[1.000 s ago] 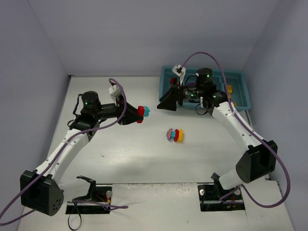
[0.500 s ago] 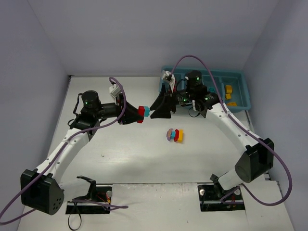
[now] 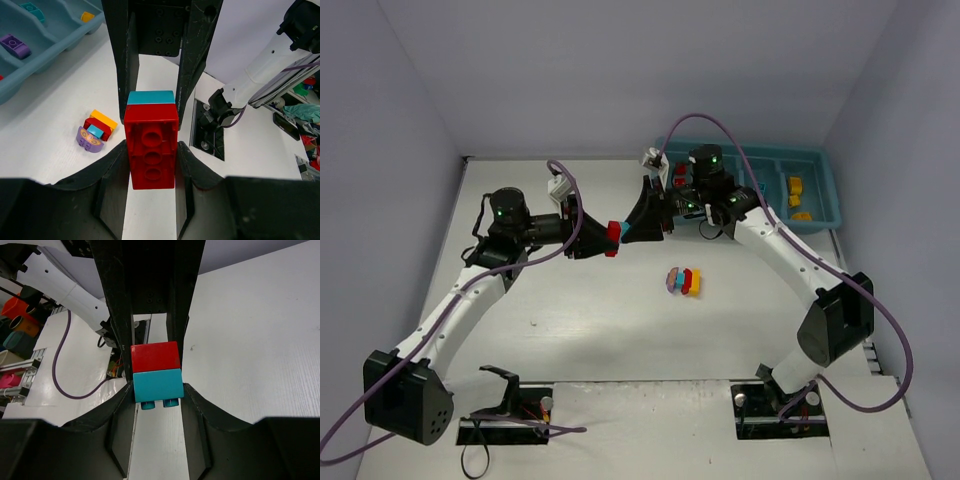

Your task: Sort the legos into containers by color

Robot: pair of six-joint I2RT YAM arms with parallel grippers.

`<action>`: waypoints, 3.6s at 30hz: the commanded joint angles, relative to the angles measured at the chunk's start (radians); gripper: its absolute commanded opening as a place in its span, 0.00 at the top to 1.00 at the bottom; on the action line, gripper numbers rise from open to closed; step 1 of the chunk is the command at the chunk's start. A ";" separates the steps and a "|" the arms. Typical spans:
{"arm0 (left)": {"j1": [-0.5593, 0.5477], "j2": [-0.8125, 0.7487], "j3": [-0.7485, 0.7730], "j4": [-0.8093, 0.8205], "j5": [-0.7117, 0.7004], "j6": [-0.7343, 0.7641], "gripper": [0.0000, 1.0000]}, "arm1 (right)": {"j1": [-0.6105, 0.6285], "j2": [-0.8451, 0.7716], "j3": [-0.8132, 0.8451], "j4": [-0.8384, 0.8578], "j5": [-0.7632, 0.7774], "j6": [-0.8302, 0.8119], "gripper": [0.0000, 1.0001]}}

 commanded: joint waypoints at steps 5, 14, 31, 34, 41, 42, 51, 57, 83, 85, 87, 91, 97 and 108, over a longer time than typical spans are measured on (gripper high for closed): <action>-0.010 0.004 0.057 0.082 0.016 -0.006 1.00 | 0.026 -0.002 0.060 0.063 -0.040 -0.014 0.99; 0.002 -0.012 0.054 0.022 0.009 0.050 1.00 | -0.135 -0.100 -0.055 0.055 -0.016 -0.046 1.00; 0.014 -0.045 0.027 -0.053 -0.098 0.068 1.00 | -0.528 -0.009 -0.019 0.013 1.145 0.216 0.99; 0.016 -0.067 0.020 -0.088 -0.160 0.067 1.00 | -0.566 0.097 0.053 0.005 1.265 0.219 0.93; 0.013 -0.067 0.041 -0.166 -0.275 0.060 1.00 | -0.611 0.368 0.242 -0.035 1.277 0.217 0.77; 0.013 -0.055 0.053 -0.185 -0.301 0.059 1.00 | -0.614 0.387 0.278 -0.038 1.277 0.217 0.71; 0.011 0.062 0.164 -0.208 -0.395 0.048 1.00 | -0.617 0.452 0.389 -0.060 1.256 0.191 0.32; -0.013 0.214 0.313 -0.208 -0.468 0.024 1.00 | -0.614 0.318 0.314 -0.078 1.193 0.234 0.26; -0.239 1.172 1.365 -0.294 -0.938 0.031 0.56 | -0.554 -0.424 -0.520 -0.121 0.894 0.395 0.26; -0.240 1.212 1.408 -0.284 -0.927 0.030 0.50 | -0.551 -0.437 -0.530 -0.122 0.892 0.386 0.26; -0.243 1.216 1.414 -0.263 -0.924 0.031 0.41 | -0.548 -0.437 -0.536 -0.124 0.889 0.366 0.26; -0.251 1.174 1.404 -0.258 -0.904 0.045 0.35 | -0.512 -0.402 -0.520 -0.127 0.879 0.349 0.26; -0.251 0.924 1.186 -0.226 -0.884 0.043 0.34 | -0.350 -0.300 -0.481 -0.136 0.961 0.331 0.28; -0.240 0.377 0.493 -0.338 -0.935 0.034 0.34 | -0.154 -0.131 -0.479 -0.142 1.125 0.424 0.32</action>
